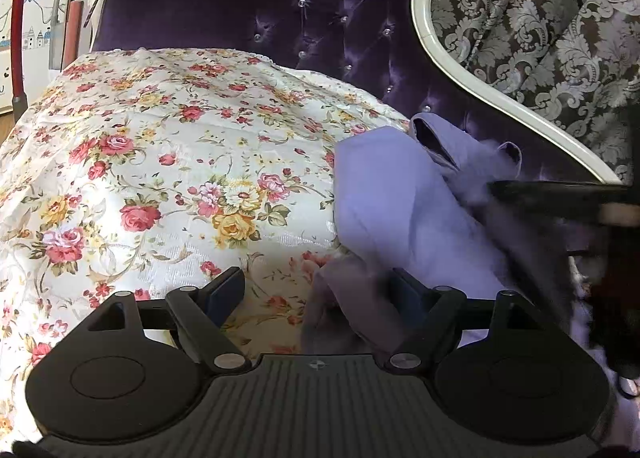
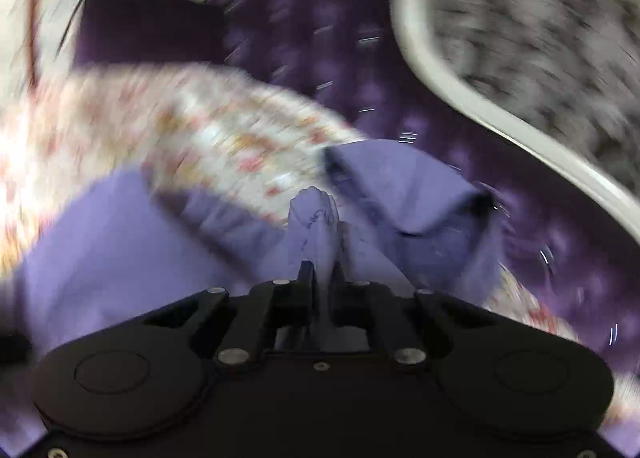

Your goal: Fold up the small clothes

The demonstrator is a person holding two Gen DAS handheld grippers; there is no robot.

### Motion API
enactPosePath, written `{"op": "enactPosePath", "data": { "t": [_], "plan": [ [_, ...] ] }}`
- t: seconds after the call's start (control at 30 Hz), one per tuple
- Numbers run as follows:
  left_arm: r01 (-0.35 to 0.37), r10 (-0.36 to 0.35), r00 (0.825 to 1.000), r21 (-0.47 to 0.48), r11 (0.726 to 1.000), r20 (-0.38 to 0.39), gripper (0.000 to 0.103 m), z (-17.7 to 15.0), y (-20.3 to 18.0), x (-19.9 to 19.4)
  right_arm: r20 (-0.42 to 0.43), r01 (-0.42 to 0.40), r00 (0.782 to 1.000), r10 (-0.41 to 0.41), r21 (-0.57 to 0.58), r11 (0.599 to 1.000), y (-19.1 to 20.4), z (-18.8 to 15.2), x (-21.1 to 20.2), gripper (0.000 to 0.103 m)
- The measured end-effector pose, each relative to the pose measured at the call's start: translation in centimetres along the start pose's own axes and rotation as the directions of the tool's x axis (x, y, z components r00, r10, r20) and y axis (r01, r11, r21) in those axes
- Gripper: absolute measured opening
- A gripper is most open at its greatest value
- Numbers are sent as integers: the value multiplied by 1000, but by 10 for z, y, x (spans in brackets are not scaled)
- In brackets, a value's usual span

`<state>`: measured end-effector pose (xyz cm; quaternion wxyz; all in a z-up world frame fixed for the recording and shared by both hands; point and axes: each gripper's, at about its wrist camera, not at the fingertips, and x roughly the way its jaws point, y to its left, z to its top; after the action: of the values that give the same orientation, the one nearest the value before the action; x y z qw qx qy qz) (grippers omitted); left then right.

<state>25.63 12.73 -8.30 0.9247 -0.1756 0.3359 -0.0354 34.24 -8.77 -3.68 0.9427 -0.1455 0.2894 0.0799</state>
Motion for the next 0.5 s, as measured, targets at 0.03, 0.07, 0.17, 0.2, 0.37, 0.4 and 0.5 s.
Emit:
{"op": "enactPosePath", "data": {
  "t": [0.03, 0.07, 0.17, 0.2, 0.37, 0.4, 0.5],
  "plan": [
    [2, -2, 1000, -2, 1000, -1, 78, 0, 1, 0, 19, 3, 1000, -4, 60, 998, -16, -2, -11, 11],
    [4, -4, 1000, -2, 1000, -3, 78, 0, 1, 0, 37, 5, 999, -10, 121, 993, -33, -7, -25, 11],
    [0, 0, 1000, -2, 1000, -4, 79, 0, 0, 0, 52, 44, 997, -58, 240, 970, -78, -30, -61, 13],
    [-2, 2, 1000, 2, 1000, -4, 79, 0, 0, 0, 38, 52, 997, -65, 278, 959, -95, -42, -71, 19],
    [-6, 6, 1000, 8, 1000, -6, 79, 0, -1, 0, -88, 82, 995, -46, 467, 881, -157, -107, -88, 55],
    [-7, 8, 1000, 10, 1000, -7, 79, 0, -2, 0, -113, 95, 993, -45, 497, 863, -166, -121, -91, 58],
    [-14, 15, 1000, 19, 1000, -10, 79, 1, -3, 2, -165, 135, 985, -49, 562, 816, -182, -153, -103, 59]
  ]
}}
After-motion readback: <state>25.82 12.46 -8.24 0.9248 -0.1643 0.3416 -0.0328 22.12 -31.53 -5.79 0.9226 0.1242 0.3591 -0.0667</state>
